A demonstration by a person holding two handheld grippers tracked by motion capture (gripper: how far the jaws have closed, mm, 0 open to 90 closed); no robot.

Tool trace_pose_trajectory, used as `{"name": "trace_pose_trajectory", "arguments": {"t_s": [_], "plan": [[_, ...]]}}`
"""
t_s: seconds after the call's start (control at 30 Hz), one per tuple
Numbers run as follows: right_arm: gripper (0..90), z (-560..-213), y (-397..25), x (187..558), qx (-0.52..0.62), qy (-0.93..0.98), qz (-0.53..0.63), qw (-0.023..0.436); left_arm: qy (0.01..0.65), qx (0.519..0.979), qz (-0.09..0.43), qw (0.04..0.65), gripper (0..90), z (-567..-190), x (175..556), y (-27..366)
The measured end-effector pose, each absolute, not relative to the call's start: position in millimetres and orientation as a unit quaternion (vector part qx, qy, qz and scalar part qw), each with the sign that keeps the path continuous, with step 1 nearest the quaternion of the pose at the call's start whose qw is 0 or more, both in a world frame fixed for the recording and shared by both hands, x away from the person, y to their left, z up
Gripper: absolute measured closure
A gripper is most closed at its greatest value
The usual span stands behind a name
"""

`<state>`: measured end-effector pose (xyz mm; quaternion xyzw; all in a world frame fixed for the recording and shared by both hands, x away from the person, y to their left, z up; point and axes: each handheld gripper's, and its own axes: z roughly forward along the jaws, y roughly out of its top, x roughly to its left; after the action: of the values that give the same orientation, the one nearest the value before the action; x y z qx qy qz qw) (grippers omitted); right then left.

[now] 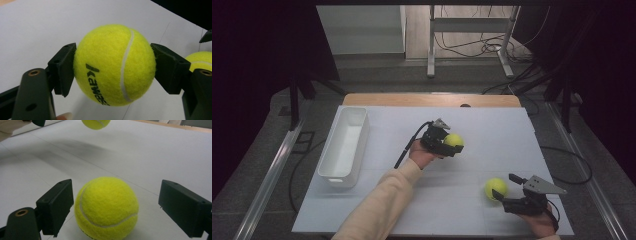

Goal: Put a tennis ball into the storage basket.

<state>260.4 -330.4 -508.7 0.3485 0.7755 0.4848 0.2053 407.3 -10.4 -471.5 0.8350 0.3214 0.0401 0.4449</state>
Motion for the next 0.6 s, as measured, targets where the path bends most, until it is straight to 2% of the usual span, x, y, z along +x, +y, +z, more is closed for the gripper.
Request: {"name": "trace_pose_trajectory", "arguments": {"t_s": [0.6], "plan": [[13.2,-509,-330,260,0.349,0.776,0.484,0.206,0.329,0.828,0.05,0.451,26.2,-462,407,4]]}}
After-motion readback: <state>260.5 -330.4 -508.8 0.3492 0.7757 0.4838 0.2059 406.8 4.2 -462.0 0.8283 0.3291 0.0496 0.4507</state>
